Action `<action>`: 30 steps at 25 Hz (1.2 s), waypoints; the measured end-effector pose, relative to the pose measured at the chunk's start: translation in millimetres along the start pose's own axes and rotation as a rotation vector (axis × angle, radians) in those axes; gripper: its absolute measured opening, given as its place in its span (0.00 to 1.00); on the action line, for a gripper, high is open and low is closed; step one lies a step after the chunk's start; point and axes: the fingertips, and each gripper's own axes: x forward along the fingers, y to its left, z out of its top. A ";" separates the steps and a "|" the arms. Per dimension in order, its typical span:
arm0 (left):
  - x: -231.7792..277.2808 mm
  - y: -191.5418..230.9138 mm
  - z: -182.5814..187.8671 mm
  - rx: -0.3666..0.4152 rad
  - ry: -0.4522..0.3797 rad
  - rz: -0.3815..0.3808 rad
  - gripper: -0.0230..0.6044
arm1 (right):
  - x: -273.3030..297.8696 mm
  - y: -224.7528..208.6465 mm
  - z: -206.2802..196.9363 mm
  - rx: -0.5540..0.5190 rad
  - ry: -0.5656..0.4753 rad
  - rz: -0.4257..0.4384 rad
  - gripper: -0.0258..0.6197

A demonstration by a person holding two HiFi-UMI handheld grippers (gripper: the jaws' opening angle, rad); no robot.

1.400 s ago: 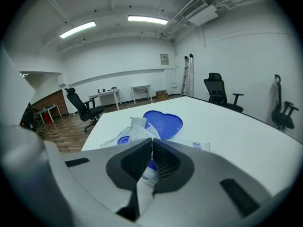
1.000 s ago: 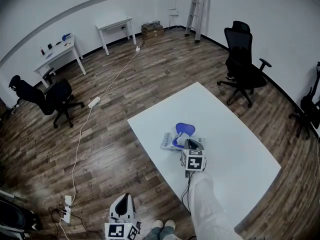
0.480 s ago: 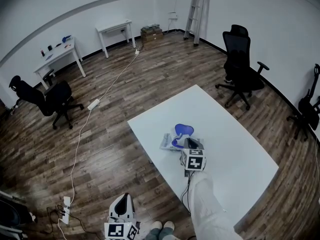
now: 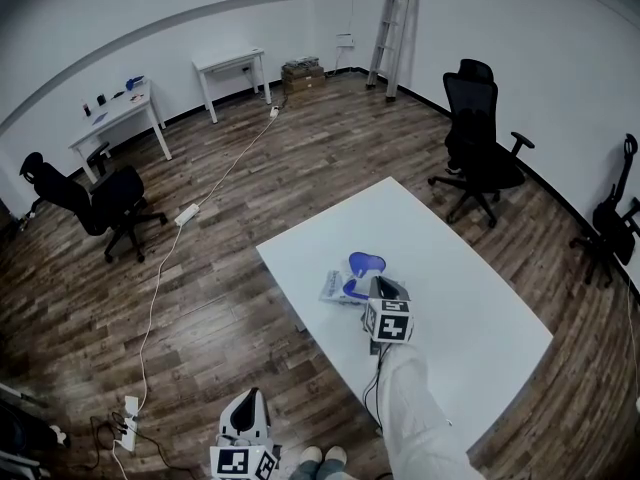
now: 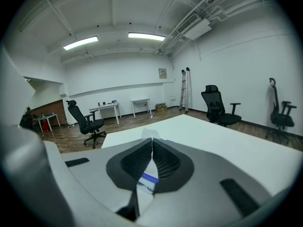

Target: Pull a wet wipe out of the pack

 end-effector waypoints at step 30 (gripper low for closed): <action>-10.6 11.5 11.3 -0.024 -0.048 -0.011 0.04 | -31.9 14.8 47.3 -0.027 -0.091 -0.002 0.06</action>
